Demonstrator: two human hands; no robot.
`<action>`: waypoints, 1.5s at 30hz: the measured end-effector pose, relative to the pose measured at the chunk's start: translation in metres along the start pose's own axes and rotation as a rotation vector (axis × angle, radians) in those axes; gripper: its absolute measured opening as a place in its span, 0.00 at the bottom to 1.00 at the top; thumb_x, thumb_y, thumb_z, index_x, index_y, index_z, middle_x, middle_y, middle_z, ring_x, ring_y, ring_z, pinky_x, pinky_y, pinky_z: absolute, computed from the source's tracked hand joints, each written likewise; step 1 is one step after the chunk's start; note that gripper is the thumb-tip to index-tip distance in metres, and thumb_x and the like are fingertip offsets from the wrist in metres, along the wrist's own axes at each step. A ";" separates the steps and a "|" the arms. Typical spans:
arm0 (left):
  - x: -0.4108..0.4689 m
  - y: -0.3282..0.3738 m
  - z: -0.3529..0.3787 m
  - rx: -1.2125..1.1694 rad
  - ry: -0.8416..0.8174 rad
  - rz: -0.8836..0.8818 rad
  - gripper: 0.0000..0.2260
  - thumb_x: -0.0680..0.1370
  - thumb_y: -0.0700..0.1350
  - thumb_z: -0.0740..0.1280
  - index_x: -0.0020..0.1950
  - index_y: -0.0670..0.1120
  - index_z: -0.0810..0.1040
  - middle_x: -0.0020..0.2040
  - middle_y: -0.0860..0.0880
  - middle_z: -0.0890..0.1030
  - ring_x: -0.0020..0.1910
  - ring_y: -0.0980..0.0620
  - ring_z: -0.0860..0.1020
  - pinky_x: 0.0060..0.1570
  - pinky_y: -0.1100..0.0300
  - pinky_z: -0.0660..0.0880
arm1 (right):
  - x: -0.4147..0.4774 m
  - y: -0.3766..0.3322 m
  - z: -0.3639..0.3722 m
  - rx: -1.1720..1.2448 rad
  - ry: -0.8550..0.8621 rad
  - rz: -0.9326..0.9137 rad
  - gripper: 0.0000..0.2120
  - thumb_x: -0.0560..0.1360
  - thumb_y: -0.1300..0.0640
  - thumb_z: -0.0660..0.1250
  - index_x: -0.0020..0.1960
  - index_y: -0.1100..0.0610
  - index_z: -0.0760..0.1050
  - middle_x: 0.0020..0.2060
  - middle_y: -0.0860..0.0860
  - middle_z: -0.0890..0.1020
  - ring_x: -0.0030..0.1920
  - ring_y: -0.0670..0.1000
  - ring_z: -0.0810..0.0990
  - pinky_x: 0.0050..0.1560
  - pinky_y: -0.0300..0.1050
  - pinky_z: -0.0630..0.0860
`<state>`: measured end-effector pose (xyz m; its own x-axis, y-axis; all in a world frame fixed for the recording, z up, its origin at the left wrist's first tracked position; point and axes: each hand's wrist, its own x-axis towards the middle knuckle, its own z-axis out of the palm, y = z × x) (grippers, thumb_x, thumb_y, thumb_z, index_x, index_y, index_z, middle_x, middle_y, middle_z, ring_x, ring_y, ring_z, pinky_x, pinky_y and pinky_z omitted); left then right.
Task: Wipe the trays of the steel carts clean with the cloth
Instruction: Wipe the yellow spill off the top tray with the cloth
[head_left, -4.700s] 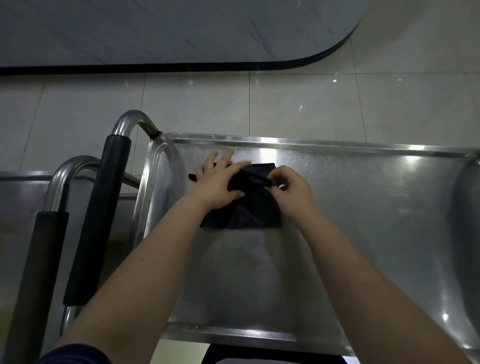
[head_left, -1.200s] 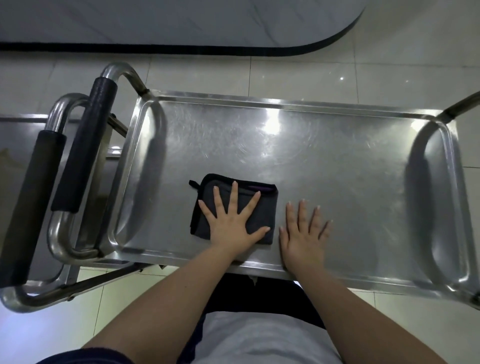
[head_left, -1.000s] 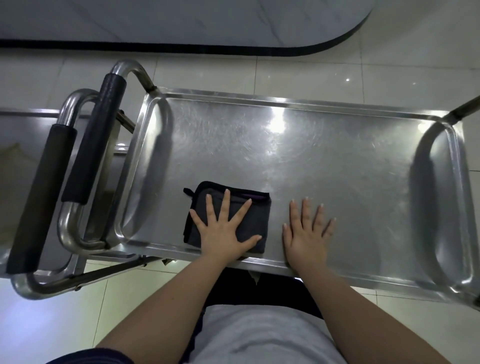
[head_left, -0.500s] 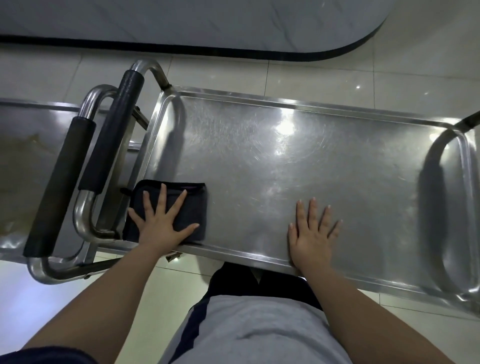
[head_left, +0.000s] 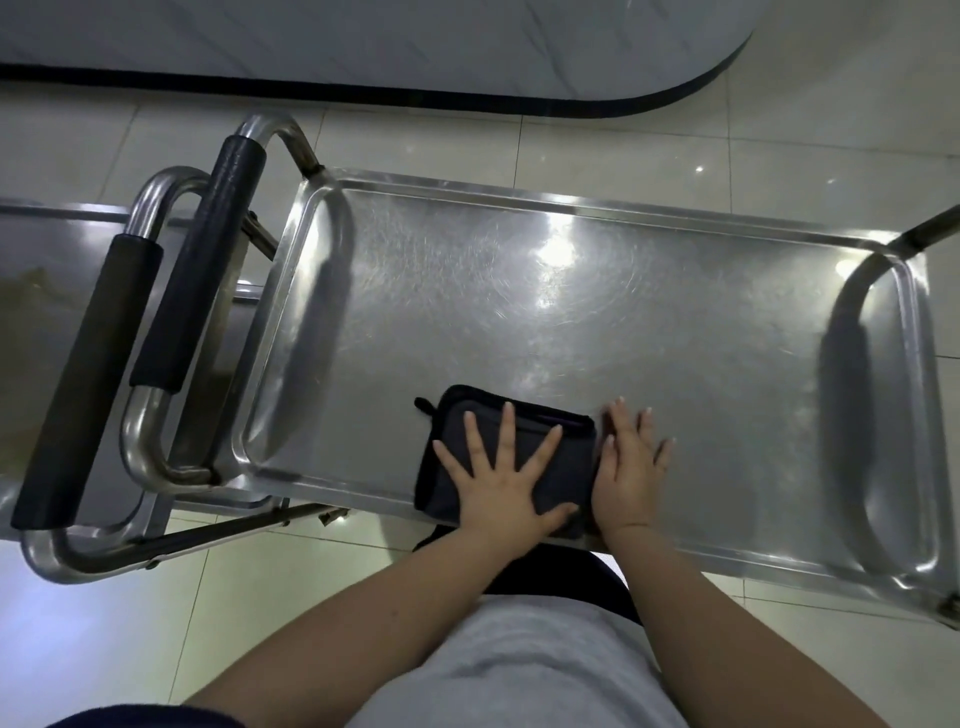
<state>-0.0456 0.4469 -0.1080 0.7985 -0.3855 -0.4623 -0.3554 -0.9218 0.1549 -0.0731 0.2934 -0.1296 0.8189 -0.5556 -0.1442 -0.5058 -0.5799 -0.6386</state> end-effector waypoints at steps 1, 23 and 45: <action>0.000 0.007 -0.001 -0.007 -0.015 0.007 0.41 0.68 0.79 0.48 0.72 0.69 0.28 0.75 0.46 0.25 0.69 0.31 0.24 0.59 0.22 0.31 | 0.001 -0.002 -0.003 0.123 0.036 0.044 0.23 0.78 0.56 0.53 0.71 0.55 0.71 0.72 0.53 0.70 0.76 0.49 0.56 0.77 0.55 0.38; 0.074 -0.075 -0.081 -0.085 -0.052 0.352 0.22 0.74 0.60 0.70 0.63 0.53 0.74 0.59 0.49 0.74 0.62 0.46 0.70 0.60 0.52 0.66 | 0.022 -0.068 -0.017 -0.117 -0.495 0.163 0.12 0.70 0.63 0.69 0.49 0.51 0.72 0.49 0.55 0.81 0.51 0.58 0.79 0.46 0.44 0.72; -0.100 0.027 -0.094 0.129 0.371 0.573 0.09 0.66 0.44 0.77 0.43 0.48 0.81 0.39 0.50 0.80 0.39 0.46 0.78 0.48 0.49 0.71 | -0.111 -0.044 -0.141 -0.563 -0.074 -0.444 0.19 0.68 0.62 0.70 0.58 0.56 0.77 0.45 0.55 0.79 0.46 0.59 0.77 0.43 0.49 0.65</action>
<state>-0.0889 0.4565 0.0247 0.5726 -0.8198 -0.0062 -0.8073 -0.5652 0.1695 -0.1799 0.2967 0.0216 0.9859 -0.1656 -0.0247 -0.1674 -0.9720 -0.1649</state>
